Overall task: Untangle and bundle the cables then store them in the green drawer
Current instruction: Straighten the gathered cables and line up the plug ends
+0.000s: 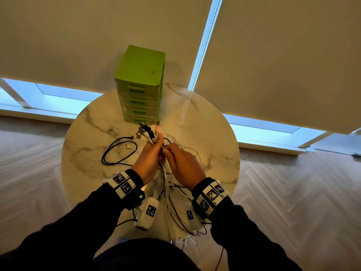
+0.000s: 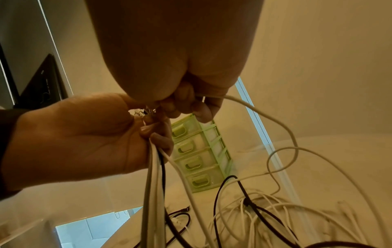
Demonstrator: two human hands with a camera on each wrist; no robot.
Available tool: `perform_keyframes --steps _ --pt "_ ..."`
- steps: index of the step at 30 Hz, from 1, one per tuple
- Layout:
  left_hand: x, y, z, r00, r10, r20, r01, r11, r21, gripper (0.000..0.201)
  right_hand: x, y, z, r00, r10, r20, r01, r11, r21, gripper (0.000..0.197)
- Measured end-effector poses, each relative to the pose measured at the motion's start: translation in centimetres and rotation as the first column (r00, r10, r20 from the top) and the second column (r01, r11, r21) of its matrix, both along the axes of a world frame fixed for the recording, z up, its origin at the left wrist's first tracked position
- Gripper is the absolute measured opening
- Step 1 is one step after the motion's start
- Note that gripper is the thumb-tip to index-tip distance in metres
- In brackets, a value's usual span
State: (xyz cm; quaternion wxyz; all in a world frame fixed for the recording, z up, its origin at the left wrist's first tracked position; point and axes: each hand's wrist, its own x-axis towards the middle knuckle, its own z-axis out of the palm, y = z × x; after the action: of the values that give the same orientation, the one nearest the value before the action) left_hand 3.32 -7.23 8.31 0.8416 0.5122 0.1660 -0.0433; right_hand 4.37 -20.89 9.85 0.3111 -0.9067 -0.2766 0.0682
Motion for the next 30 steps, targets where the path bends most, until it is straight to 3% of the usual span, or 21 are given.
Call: perform_keyframes --steps 3,5,7,10,13,17,20,22,25,30 --pt "-0.4 0.6 -0.2 1.0 -0.017 -0.016 0.018 0.997 0.072 0.053 -0.2 0.1 -0.5 0.997 -0.028 0.074 0.027 1.0 0.008 0.031" --pt "-0.2 1.0 0.2 1.0 0.018 -0.002 -0.018 0.997 0.073 0.051 -0.4 -0.5 -0.9 0.992 -0.01 0.124 0.007 1.0 0.028 0.032" --pt "0.1 1.7 0.9 0.996 0.089 -0.008 -0.089 0.995 0.051 0.045 -0.9 -1.4 -1.5 0.997 0.034 0.062 -0.036 0.999 0.019 0.037" --pt "0.8 3.7 1.9 0.988 0.156 0.012 -0.155 0.987 -0.046 0.04 -1.3 -3.2 -3.7 0.993 0.037 -0.113 -0.053 0.988 -0.143 0.046" --pt "1.8 6.2 3.9 0.975 0.216 0.058 -0.205 0.967 -0.154 0.041 -1.9 -6.1 -7.0 0.982 -0.006 -0.189 -0.043 0.965 -0.258 0.048" --pt "2.5 8.0 6.3 0.973 0.191 0.131 -0.181 0.98 -0.079 0.047 -1.4 -7.8 -8.4 0.974 -0.089 -0.208 0.01 0.936 -0.352 0.037" --pt "2.5 8.5 7.5 0.975 0.15 0.166 -0.146 0.989 -0.037 0.05 0.1 -7.6 -7.1 0.966 -0.137 -0.218 0.007 0.861 -0.509 0.033" --pt "2.3 8.4 8.0 0.978 0.118 0.17 -0.119 0.993 -0.003 0.053 1.4 -7.3 -6.4 0.953 -0.222 -0.207 0.067 0.818 -0.571 0.043" --pt "1.4 7.4 7.8 0.989 0.055 0.135 -0.072 0.99 0.125 0.041 3.5 -5.1 -4.5 0.928 -0.338 -0.157 0.217 0.832 -0.51 0.057" --pt "0.4 5.3 4.9 1.0 0.027 0.003 -0.027 0.946 0.323 0.054 3.3 0.9 0.0 0.928 -0.37 0.044 0.366 0.881 -0.301 0.048"
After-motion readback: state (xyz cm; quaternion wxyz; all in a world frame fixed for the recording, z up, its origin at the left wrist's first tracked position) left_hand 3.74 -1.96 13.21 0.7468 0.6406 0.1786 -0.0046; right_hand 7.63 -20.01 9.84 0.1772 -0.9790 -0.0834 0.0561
